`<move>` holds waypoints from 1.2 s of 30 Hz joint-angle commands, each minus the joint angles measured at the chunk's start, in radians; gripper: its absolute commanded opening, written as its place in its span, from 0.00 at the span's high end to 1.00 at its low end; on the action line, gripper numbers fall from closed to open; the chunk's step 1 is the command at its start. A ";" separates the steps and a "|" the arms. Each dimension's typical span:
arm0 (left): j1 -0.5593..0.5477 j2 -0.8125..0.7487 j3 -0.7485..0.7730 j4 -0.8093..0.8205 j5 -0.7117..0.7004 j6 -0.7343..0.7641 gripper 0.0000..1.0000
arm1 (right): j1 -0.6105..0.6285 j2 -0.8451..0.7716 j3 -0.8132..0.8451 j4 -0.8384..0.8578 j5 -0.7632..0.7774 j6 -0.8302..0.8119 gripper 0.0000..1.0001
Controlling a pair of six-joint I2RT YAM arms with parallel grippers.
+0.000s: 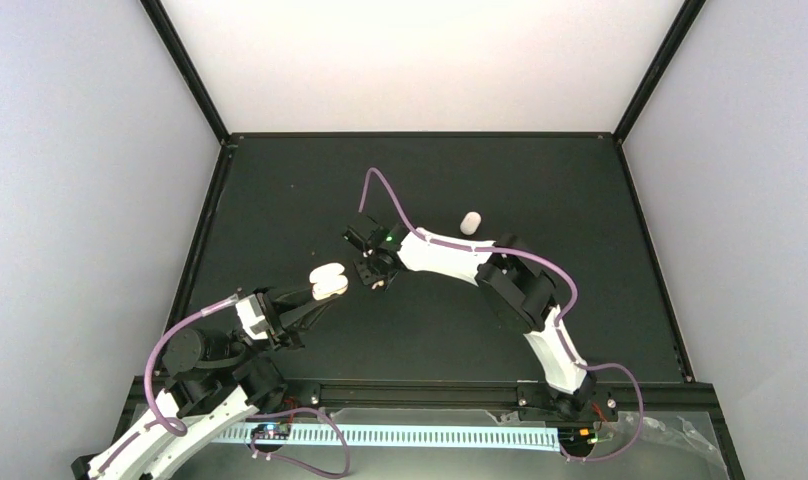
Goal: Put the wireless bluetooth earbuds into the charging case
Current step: Pick up the earbud from the center of the board.
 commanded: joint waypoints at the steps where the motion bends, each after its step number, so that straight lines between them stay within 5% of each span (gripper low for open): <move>1: -0.006 0.001 0.008 0.001 0.011 0.008 0.98 | 0.004 0.016 0.026 -0.034 0.030 -0.030 0.61; 13: -0.006 0.020 0.008 0.006 0.016 0.007 0.98 | 0.005 0.057 0.041 -0.103 0.111 -0.041 0.52; 36: -0.006 0.035 0.007 0.011 0.012 0.002 0.99 | -0.083 -0.011 -0.086 -0.034 0.158 -0.060 0.53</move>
